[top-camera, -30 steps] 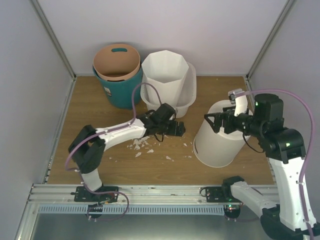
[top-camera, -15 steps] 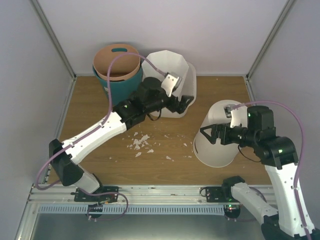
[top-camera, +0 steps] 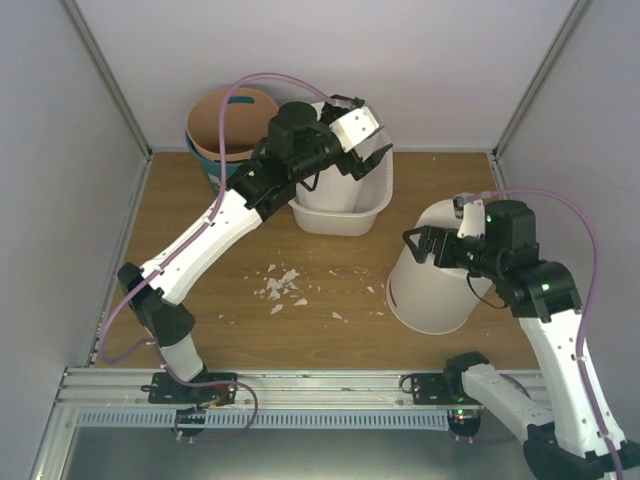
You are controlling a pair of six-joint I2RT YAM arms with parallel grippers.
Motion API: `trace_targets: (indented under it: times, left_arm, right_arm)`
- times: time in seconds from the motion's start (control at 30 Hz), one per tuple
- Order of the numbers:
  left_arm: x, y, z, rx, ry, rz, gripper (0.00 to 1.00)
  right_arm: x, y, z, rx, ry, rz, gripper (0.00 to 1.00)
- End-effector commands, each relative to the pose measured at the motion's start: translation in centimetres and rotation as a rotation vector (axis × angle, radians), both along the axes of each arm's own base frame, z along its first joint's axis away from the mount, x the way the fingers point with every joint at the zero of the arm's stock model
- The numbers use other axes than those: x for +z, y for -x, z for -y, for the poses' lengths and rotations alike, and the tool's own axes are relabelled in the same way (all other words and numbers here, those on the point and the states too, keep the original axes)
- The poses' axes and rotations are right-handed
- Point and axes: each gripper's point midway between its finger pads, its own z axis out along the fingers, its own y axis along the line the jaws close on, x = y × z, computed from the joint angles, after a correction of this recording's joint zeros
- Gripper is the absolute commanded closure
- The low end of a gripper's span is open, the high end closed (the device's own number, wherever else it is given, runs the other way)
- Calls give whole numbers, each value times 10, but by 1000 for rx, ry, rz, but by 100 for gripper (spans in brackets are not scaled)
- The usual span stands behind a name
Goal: Turn the large container upside down
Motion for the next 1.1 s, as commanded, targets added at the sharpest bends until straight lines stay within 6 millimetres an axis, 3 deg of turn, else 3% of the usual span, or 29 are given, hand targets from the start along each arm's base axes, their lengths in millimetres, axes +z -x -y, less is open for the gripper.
trace_targets:
  times: [0.0,0.2,0.37,0.43,0.53,0.67,0.77,0.87,0.93,1.0,1.07]
  left_arm:
    - [-8,-16,-11,11,-97,67,2]
    - [-14,-21,-22,22,-84,55,2]
    - [-22,-25,-27,40,-84,44,2]
    - [-14,-26,-32,55,-71,60,2]
    - [2,-21,-38,68,-64,102,1]
    - [20,-18,-54,106,-60,142,1]
    - [26,-21,-70,148,-56,152,1]
    - [30,-27,-86,189,-53,159,1]
    - [33,-30,-95,212,-56,171,1]
    - [37,-33,-103,234,-61,183,1]
    - [39,-35,-111,253,-71,197,1]
  right_arm:
    - [-101,22,44,-145,292,-435,0]
    - [-85,-34,40,-129,340,-329,0]
    - [-81,-78,51,-101,389,-272,0]
    - [-56,-98,41,-47,375,-171,0]
    - [1,-110,9,102,280,11,0]
    - [67,-87,-39,321,141,196,0]
    - [85,-66,-63,409,64,214,0]
    - [91,-44,-87,479,-6,211,0]
    - [90,-19,-113,582,-84,180,0]
    - [79,7,-141,681,-132,118,0]
    - [53,40,-173,791,-124,22,0]
